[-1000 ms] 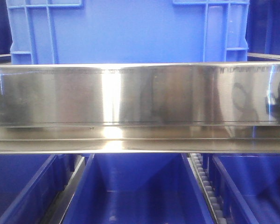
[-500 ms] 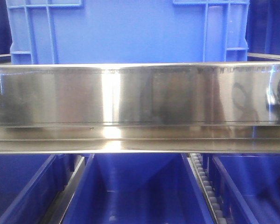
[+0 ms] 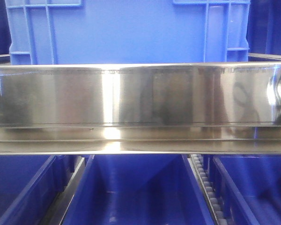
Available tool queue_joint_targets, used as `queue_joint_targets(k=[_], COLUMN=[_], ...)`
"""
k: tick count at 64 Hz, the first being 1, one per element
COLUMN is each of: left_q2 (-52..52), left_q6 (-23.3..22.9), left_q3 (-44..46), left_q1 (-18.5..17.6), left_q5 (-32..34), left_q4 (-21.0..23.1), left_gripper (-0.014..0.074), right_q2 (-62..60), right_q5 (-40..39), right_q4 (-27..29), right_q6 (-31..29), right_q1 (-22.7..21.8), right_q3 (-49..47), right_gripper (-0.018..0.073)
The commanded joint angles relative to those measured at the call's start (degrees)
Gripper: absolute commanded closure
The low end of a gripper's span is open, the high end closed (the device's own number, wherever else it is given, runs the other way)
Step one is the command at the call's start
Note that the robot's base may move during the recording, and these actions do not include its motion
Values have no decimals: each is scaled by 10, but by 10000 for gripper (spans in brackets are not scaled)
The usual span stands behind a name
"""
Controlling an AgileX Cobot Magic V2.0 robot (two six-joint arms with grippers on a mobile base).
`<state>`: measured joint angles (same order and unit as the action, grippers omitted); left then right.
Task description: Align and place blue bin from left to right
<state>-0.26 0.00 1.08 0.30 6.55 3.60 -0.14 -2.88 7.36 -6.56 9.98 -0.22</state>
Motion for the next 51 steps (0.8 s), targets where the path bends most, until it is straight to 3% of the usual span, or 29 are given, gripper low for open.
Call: queue_joint_targets(k=[1,7,15,24,28,38,43,51], left_q2=[3,3,33,99,133,226,263,304], left_q6=[0,0,0,0,0,0,0,0], left_q3=[49,117,236,336,379,451,468,474], left_q1=[0,0,0,0,0,0,-19,-82], left_q5=[-6,-65,-157,-219,-229,-257,-259,-244], left_q4=[0,-22,-62,-64,-62,-62,-62,-61], left_gripper=[704,640,393,203,177,175,175,171], right_q2=[1,1,4,54,82,152,184,237], right_q5=[20,73,133,180,188,189,189,191], right_q4=[16,17,17,17,17,17,17,17], right_q6=[9,9,9,9,9,9,9,8], right_q1=[-2,-2,-2,-1,-1,-1,-1,-1], right_q3=[-33,-100,-203,-302,-338,-402,-416,-439], right_gripper=[713,713,713,666,568,161,-22,-9])
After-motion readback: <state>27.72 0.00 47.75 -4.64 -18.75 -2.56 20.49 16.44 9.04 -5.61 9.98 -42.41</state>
